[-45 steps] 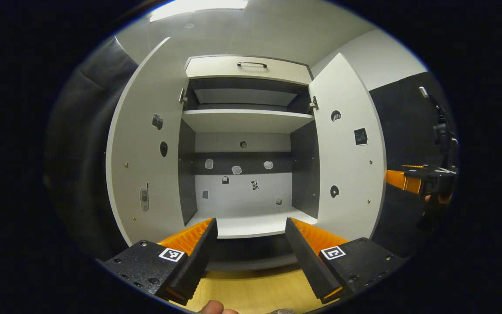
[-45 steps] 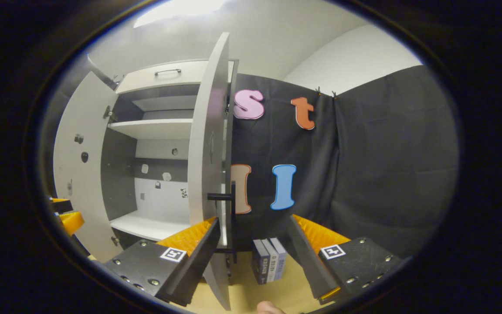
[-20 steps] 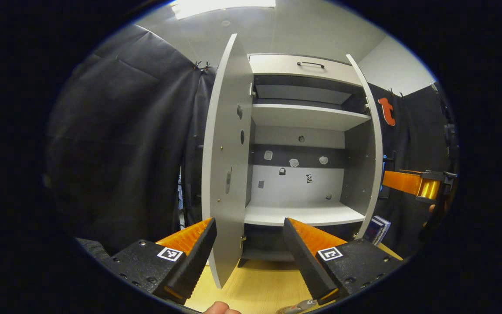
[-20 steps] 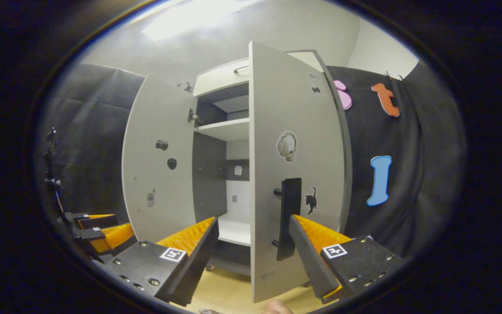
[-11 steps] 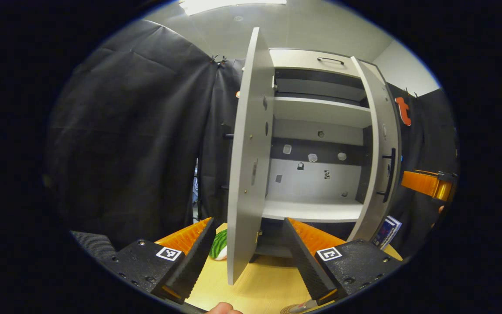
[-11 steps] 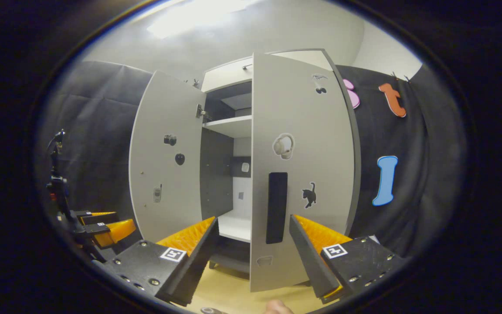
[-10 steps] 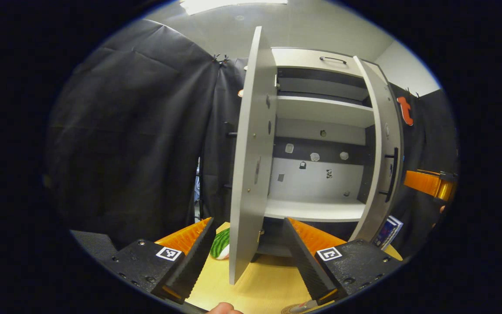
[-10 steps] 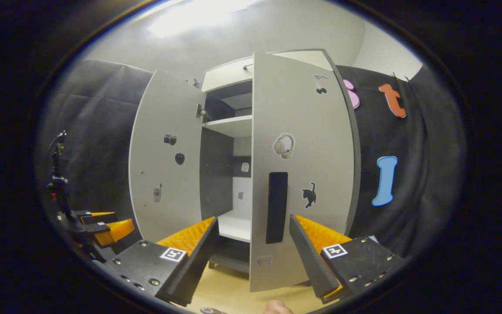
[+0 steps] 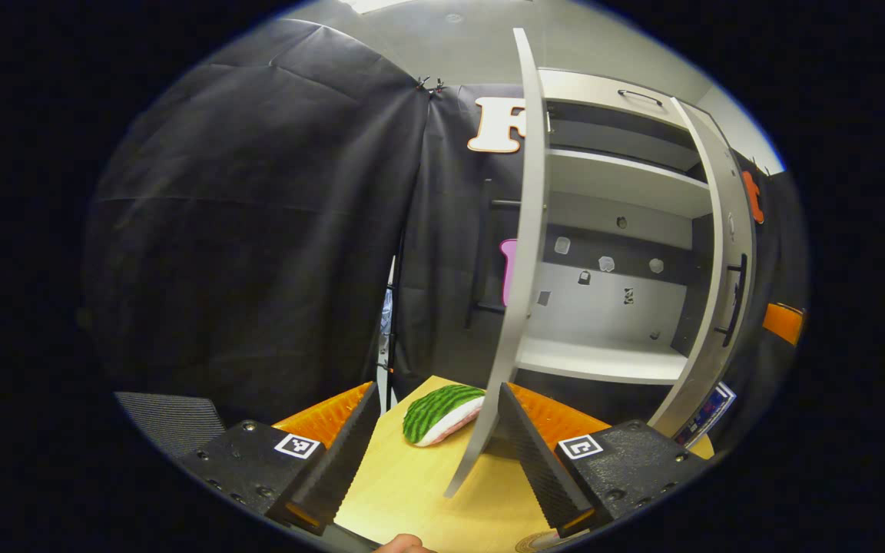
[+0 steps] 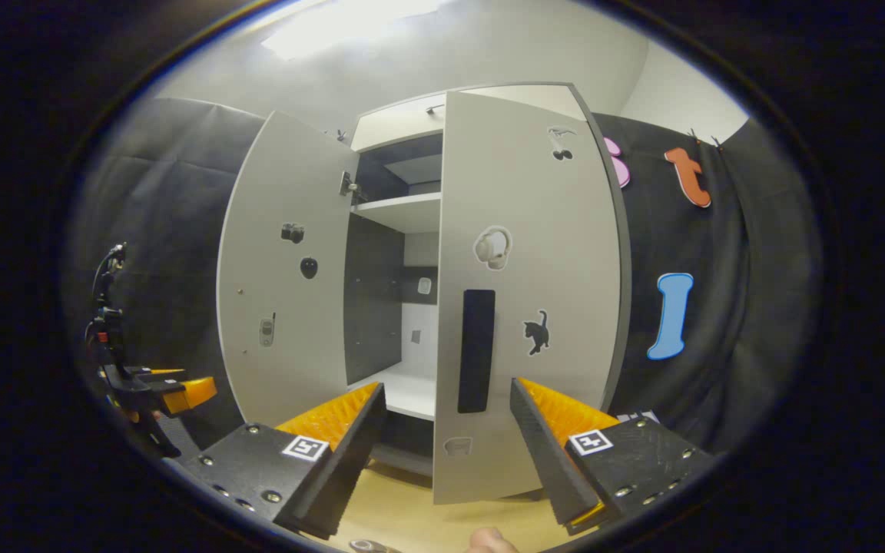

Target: Grasp the bottle in the cabinet with the left hand and place it on the coaster, then close the right door with the right hand and the left door with the left hand.

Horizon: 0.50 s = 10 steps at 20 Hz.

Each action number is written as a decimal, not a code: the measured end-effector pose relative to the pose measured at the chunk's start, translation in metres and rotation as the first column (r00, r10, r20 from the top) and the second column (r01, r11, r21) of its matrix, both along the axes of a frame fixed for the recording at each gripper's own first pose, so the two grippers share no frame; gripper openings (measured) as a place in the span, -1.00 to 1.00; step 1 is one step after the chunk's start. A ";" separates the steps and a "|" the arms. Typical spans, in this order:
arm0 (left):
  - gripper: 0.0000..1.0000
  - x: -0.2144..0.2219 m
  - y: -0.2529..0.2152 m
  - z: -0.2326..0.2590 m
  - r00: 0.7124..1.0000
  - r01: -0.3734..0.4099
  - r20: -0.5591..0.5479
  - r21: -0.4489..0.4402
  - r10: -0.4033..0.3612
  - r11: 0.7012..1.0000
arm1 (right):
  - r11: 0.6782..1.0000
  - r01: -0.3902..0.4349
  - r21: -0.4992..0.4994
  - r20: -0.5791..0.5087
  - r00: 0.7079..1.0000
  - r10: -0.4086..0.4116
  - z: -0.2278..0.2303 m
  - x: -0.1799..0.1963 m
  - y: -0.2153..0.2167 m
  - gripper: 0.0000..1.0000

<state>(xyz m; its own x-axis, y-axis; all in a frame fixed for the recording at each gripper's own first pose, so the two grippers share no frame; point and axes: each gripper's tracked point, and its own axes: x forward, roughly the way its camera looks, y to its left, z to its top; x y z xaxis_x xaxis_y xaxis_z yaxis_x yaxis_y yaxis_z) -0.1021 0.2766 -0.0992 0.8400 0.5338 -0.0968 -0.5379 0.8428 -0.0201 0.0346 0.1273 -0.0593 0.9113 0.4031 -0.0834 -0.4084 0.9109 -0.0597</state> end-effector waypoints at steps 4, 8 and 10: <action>0.94 0.013 0.014 -0.004 1.000 0.021 -0.022 0.007 -0.021 1.000 | 0.999 0.043 -0.025 0.002 0.999 -0.043 -0.008 -0.002 -0.003 0.96; 0.94 0.031 0.025 -0.007 0.998 0.051 -0.044 0.029 -0.050 0.998 | 0.995 0.091 -0.035 0.002 0.996 -0.091 -0.015 -0.001 -0.004 0.96; 0.94 0.037 0.030 -0.007 0.997 0.055 -0.055 0.051 -0.052 0.997 | 0.994 0.103 -0.033 -0.008 0.995 -0.103 -0.020 0.000 -0.002 0.86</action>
<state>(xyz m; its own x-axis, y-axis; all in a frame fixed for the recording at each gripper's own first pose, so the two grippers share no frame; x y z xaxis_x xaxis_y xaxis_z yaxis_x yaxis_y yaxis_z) -0.0650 0.3070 -0.1060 0.8618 0.4939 -0.1153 -0.4913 0.8694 0.0523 0.0343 0.1251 -0.0791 0.9470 0.3039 -0.1039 -0.3130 0.9459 -0.0861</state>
